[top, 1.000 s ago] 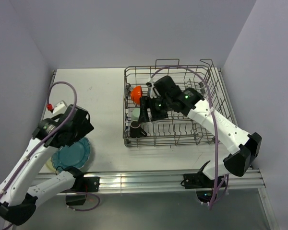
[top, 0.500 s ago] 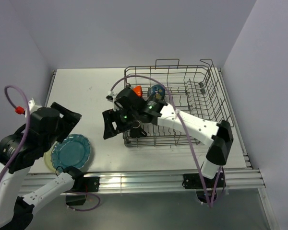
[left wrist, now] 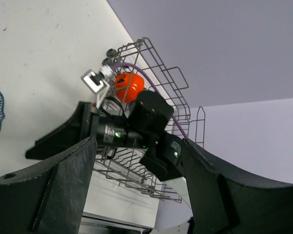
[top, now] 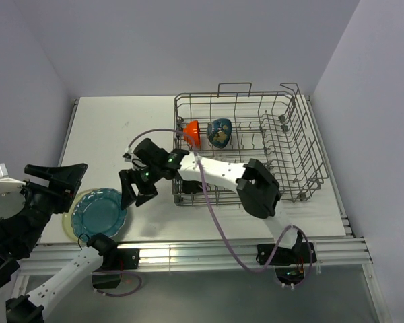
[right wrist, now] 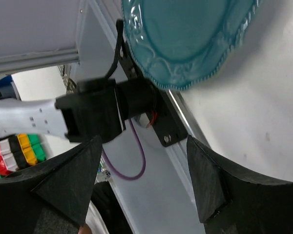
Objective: Load the mixed dishes into the dish rack
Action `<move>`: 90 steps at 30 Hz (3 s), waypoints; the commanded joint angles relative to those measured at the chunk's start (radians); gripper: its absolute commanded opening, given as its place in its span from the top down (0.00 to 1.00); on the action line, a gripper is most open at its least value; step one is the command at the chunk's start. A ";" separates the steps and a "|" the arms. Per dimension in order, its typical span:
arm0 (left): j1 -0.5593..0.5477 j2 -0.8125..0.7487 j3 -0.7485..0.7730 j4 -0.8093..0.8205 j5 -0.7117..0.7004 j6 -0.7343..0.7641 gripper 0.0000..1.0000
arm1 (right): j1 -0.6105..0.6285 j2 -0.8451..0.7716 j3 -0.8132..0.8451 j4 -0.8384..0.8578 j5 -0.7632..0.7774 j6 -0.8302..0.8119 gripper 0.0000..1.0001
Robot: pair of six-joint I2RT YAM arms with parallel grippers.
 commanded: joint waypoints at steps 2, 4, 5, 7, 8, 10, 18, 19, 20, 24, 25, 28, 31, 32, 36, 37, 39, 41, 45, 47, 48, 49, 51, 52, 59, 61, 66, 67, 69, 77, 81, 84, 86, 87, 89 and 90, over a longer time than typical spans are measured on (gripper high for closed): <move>0.002 -0.002 0.000 0.008 0.016 -0.027 0.25 | 0.000 0.111 0.217 -0.034 -0.028 0.003 0.23; 0.003 -0.008 -0.002 0.000 0.016 -0.030 0.25 | 0.008 0.180 0.343 -0.147 0.030 -0.048 0.23; 0.003 -0.011 -0.002 -0.003 0.016 -0.033 0.25 | 0.012 0.203 0.377 -0.180 0.068 -0.060 0.23; 0.003 -0.014 -0.005 -0.012 0.014 -0.039 0.25 | 0.017 0.249 0.420 -0.244 0.101 -0.070 0.23; 0.002 -0.019 -0.006 -0.011 0.014 -0.036 0.25 | 0.015 0.255 0.428 -0.255 0.142 -0.074 0.24; 0.000 -0.022 -0.009 -0.014 0.014 -0.038 0.25 | 0.015 0.254 0.396 -0.245 0.175 -0.076 0.23; -0.007 -0.036 -0.037 -0.017 0.025 -0.055 0.25 | 0.028 0.294 0.404 -0.288 0.279 -0.107 0.24; -0.007 -0.037 -0.041 -0.017 0.025 -0.056 0.25 | 0.031 0.295 0.382 -0.277 0.279 -0.093 0.24; -0.009 -0.037 -0.044 -0.017 0.026 -0.058 0.25 | 0.034 0.294 0.372 -0.245 0.273 -0.085 0.24; -0.013 -0.034 -0.043 -0.023 0.033 -0.062 0.25 | 0.043 0.304 0.338 -0.189 0.241 -0.051 0.24; -0.012 -0.033 -0.043 -0.024 0.034 -0.062 0.26 | 0.046 0.312 0.351 -0.185 0.236 -0.045 0.24; -0.015 -0.031 -0.038 -0.034 0.037 -0.064 0.26 | 0.049 0.347 0.385 -0.171 0.207 -0.033 0.24; -0.013 -0.033 -0.035 -0.044 0.040 -0.067 0.26 | 0.052 0.379 0.417 -0.154 0.176 -0.022 0.24; -0.013 -0.034 -0.035 -0.046 0.040 -0.070 0.26 | 0.052 0.387 0.425 -0.154 0.167 -0.018 0.24; -0.015 -0.037 -0.040 -0.055 0.042 -0.076 0.26 | 0.052 0.428 0.450 -0.149 0.162 -0.005 0.27; -0.017 -0.039 -0.041 -0.054 0.043 -0.075 0.26 | 0.052 0.430 0.447 -0.143 0.159 -0.002 0.28; -0.017 -0.039 -0.041 -0.054 0.043 -0.074 0.26 | 0.054 0.433 0.438 -0.122 0.155 -0.001 0.35; -0.018 -0.037 -0.040 -0.057 0.042 -0.074 0.26 | 0.054 0.432 0.425 -0.090 0.144 0.010 0.44; -0.024 -0.042 -0.044 -0.063 0.039 -0.081 0.26 | 0.054 0.422 0.402 -0.063 0.141 0.031 0.70; -0.026 -0.046 -0.052 -0.063 0.037 -0.084 0.26 | 0.052 0.424 0.405 -0.063 0.135 0.035 0.86; -0.029 -0.049 -0.054 -0.061 0.036 -0.087 0.26 | 0.052 0.425 0.408 -0.065 0.136 0.035 0.89; -0.032 -0.051 -0.055 -0.061 0.036 -0.087 0.26 | 0.052 0.424 0.407 -0.067 0.144 0.035 0.91; -0.035 -0.053 -0.055 -0.064 0.033 -0.091 0.26 | 0.051 0.421 0.402 -0.068 0.146 0.033 1.00; -0.040 -0.054 -0.055 -0.064 0.033 -0.091 0.26 | 0.051 0.419 0.401 -0.070 0.147 0.033 1.00; -0.053 -0.057 -0.058 -0.072 0.025 -0.101 0.26 | 0.043 0.324 0.319 -0.054 0.191 0.028 1.00; -0.058 -0.057 -0.061 -0.077 0.022 -0.110 0.26 | 0.031 0.280 0.281 -0.053 0.207 0.033 1.00; -0.070 -0.060 -0.078 -0.066 0.017 -0.116 0.26 | -0.014 0.189 0.194 -0.010 0.208 0.048 1.00; -0.076 -0.062 -0.084 -0.066 0.016 -0.119 0.26 | -0.029 0.173 0.189 -0.001 0.207 0.047 1.00; -0.082 -0.062 -0.090 -0.061 0.016 -0.124 0.26 | -0.043 0.162 0.187 0.006 0.189 0.053 1.00; -0.102 -0.060 -0.100 -0.051 0.002 -0.134 0.26 | -0.090 0.152 0.192 0.064 0.123 0.125 1.00; -0.112 -0.057 -0.098 -0.048 -0.007 -0.136 0.26 | -0.109 0.151 0.178 0.128 0.078 0.171 1.00; -0.118 -0.059 -0.106 -0.048 -0.013 -0.142 0.25 | -0.120 0.152 0.177 0.159 0.058 0.183 1.00; -0.121 -0.059 -0.109 -0.049 -0.015 -0.145 0.25 | -0.124 0.152 0.169 0.177 0.041 0.188 1.00; -0.125 -0.062 -0.117 -0.051 -0.018 -0.150 0.25 | -0.127 0.149 0.166 0.185 0.035 0.189 1.00; -0.128 -0.065 -0.124 -0.049 -0.020 -0.153 0.25 | -0.127 0.143 0.154 0.205 0.018 0.191 1.00; -0.130 -0.069 -0.132 -0.049 -0.023 -0.159 0.25 | -0.129 0.139 0.145 0.232 0.012 0.197 1.00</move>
